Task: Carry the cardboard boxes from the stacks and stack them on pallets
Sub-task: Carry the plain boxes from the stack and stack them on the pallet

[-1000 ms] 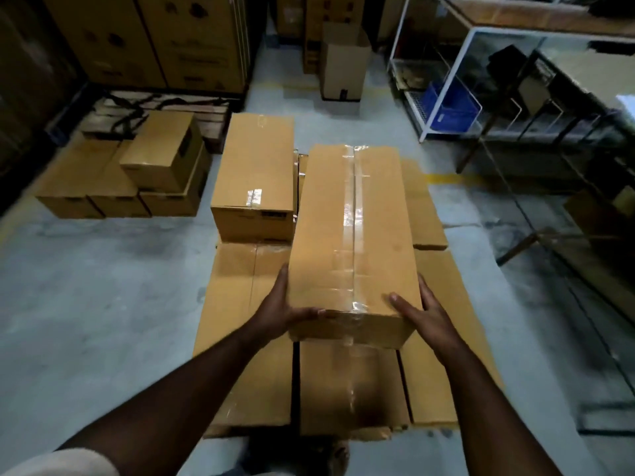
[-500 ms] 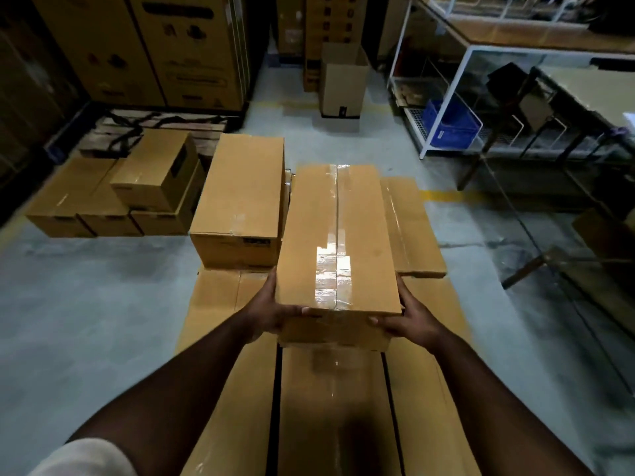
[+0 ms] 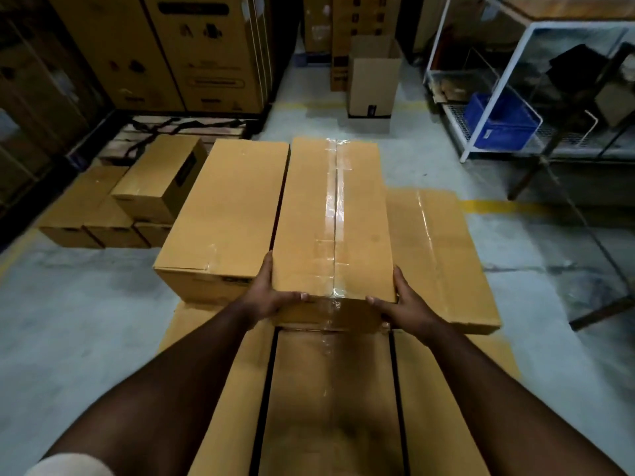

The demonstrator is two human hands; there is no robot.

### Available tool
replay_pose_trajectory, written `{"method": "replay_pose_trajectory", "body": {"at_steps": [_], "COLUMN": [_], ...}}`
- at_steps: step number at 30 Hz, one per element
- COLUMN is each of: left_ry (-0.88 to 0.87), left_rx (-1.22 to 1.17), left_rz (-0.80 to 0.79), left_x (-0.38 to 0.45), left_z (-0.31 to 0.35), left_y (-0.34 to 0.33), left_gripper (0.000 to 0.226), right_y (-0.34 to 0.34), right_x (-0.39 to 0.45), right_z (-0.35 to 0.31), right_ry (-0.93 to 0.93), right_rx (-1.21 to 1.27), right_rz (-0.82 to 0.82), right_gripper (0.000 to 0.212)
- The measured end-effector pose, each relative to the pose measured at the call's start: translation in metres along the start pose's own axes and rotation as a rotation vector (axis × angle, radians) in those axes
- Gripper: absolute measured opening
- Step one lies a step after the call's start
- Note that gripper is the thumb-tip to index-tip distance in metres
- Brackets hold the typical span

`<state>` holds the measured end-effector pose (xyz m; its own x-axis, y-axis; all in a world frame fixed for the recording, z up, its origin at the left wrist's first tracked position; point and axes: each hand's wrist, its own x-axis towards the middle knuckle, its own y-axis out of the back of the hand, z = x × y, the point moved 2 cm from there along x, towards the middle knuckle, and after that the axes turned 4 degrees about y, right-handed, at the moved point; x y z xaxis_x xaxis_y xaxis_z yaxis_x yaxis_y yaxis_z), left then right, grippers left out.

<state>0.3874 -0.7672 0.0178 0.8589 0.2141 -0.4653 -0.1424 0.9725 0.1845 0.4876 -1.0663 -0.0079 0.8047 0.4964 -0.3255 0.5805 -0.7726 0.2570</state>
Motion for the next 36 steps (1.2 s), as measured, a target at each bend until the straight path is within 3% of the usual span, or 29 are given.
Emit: {"method": "replay_pose_trajectory", "body": {"at_steps": [5, 9, 14, 16, 18, 20, 24, 29, 33, 36], "left_ry": [0.022, -0.004, -0.163, -0.169, -0.204, -0.231, -0.126, -0.139, -0.211, -0.248], "left_rx": [0.065, 0.178, 0.91, 1.174, 1.273, 1.219, 0.975, 0.999, 0.808, 0.714], "left_rz": [0.008, 0.111, 0.419, 0.391, 0.352, 0.344, 0.329, 0.286, 0.328, 0.303], "left_x": [0.04, 0.049, 0.035, 0.034, 0.035, 0.038, 0.042, 0.039, -0.021, -0.096], "left_z": [-0.021, -0.026, -0.022, -0.027, -0.029, -0.032, -0.044, -0.035, -0.026, -0.037], "left_y": [0.005, 0.0, 0.001, 0.004, 0.003, -0.004, -0.012, -0.001, 0.002, 0.004], "left_gripper": [0.14, 0.129, 0.063, 0.076, 0.084, 0.077, 0.08, 0.08, 0.067, 0.059], "right_y": [-0.007, -0.008, -0.019, -0.025, -0.025, -0.024, -0.028, -0.042, -0.067, -0.106], "right_x": [0.038, 0.052, 0.057, 0.061, 0.065, 0.067, 0.06, 0.042, -0.016, -0.073], "right_z": [0.027, 0.036, 0.037, 0.039, 0.043, 0.047, 0.044, 0.028, -0.005, -0.019], "right_ry": [-0.024, -0.005, -0.073, -0.119, -0.124, -0.121, -0.118, -0.096, 0.156, 0.306], "right_rx": [0.062, 0.081, 0.082, 0.196, 0.233, 0.218, 0.183, -0.272, -0.498, -0.371], "right_rz": [-0.019, 0.002, 0.112, 0.126, 0.139, 0.15, 0.2, 0.282, 0.408, 0.334], "right_gripper": [0.101, 0.098, 0.1, 0.093, 0.091, 0.091, 0.085, 0.086, 0.089, 0.067]}}
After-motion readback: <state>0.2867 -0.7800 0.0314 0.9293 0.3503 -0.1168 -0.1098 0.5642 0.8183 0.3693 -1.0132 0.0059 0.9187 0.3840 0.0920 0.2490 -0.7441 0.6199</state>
